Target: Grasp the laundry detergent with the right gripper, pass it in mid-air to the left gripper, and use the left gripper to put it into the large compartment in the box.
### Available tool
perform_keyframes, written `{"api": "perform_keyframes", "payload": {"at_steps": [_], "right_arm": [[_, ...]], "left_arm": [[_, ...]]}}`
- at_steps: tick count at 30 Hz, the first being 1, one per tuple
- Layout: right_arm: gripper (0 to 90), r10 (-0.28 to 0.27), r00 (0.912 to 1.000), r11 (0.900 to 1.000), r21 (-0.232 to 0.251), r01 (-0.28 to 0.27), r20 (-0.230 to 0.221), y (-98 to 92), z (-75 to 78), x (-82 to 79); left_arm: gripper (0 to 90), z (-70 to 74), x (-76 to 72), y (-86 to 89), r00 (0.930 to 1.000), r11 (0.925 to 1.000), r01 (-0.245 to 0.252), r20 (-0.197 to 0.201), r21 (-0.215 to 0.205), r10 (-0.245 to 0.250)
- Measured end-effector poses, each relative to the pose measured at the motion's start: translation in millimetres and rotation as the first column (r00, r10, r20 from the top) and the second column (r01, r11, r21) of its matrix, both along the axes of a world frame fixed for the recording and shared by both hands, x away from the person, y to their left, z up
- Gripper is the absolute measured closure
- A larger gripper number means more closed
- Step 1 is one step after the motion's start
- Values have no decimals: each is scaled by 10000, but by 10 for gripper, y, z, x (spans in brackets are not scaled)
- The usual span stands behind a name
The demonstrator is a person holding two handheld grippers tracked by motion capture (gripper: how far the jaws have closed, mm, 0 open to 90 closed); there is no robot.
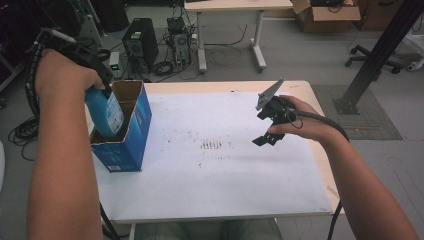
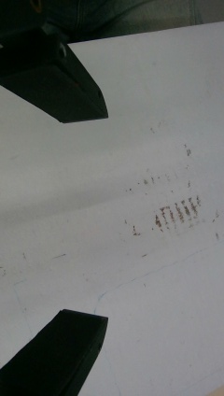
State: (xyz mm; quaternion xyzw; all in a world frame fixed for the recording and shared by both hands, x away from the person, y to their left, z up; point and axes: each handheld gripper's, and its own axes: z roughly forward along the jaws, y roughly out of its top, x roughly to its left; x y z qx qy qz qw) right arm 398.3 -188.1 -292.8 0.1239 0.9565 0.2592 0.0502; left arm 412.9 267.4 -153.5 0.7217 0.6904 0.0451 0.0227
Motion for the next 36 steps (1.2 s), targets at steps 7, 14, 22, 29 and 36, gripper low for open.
{"api": "perform_keyframes", "payload": {"at_steps": [7,14,22,29,36], "right_arm": [[26,-28,10000,10000,-2,28,-11,-9,2,0],[27,14,10000,10000,40,-14,-58,-1,-23,-2],[27,39,9999,10000,57,-38,-111,16,-47,-2],[27,17,9999,10000,92,-16,-155,8,-63,-3],[27,-1,9998,10000,83,2,-207,-8,-94,-1]], "left_arm": [[391,-153,19,16,9999,10000,-35,-159,-76,34],[391,-316,34,28,9997,10000,-66,-245,-48,65],[390,-545,60,38,9990,9998,-81,-430,-155,74],[391,-727,88,39,9992,9999,-106,-385,-71,103],[391,-896,107,42,9985,9997,-150,-531,-187,140]]}}
